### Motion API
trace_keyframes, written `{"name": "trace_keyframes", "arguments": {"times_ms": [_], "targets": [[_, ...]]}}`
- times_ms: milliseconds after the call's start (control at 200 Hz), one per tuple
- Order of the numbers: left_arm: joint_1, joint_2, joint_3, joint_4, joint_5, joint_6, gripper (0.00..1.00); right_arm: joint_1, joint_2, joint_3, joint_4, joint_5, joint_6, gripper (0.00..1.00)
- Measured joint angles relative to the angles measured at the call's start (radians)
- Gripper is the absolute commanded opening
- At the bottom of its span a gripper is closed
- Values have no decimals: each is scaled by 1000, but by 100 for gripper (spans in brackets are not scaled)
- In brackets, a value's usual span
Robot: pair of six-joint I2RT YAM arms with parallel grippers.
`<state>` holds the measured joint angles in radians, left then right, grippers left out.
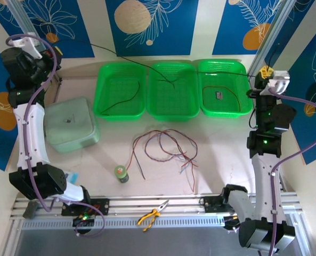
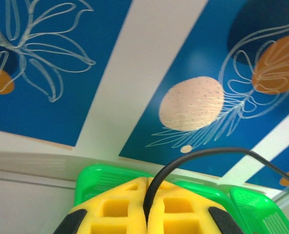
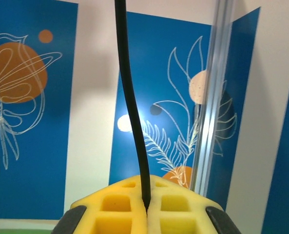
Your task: Untangle the cables
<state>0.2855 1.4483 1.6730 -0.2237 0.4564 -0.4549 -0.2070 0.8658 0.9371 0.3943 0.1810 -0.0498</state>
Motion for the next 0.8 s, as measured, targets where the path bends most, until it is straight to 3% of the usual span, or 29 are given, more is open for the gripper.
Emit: {"name": "trace_keyframes", "arguments": {"times_ms": [230, 410, 605, 800], "targets": [[80, -26, -60, 55, -51, -64, 0, -65, 0, 11, -30, -2, 50, 0], [91, -26, -69, 129, -10, -149, 0, -78, 8, 11, -55, -55, 100, 0], [60, -25, -74, 226, 70, -239, 0, -78, 33, 37, -82, -115, 130, 0], [-35, 10, -14, 237, 119, -251, 0, -74, 42, 74, -105, -156, 140, 0]]}}
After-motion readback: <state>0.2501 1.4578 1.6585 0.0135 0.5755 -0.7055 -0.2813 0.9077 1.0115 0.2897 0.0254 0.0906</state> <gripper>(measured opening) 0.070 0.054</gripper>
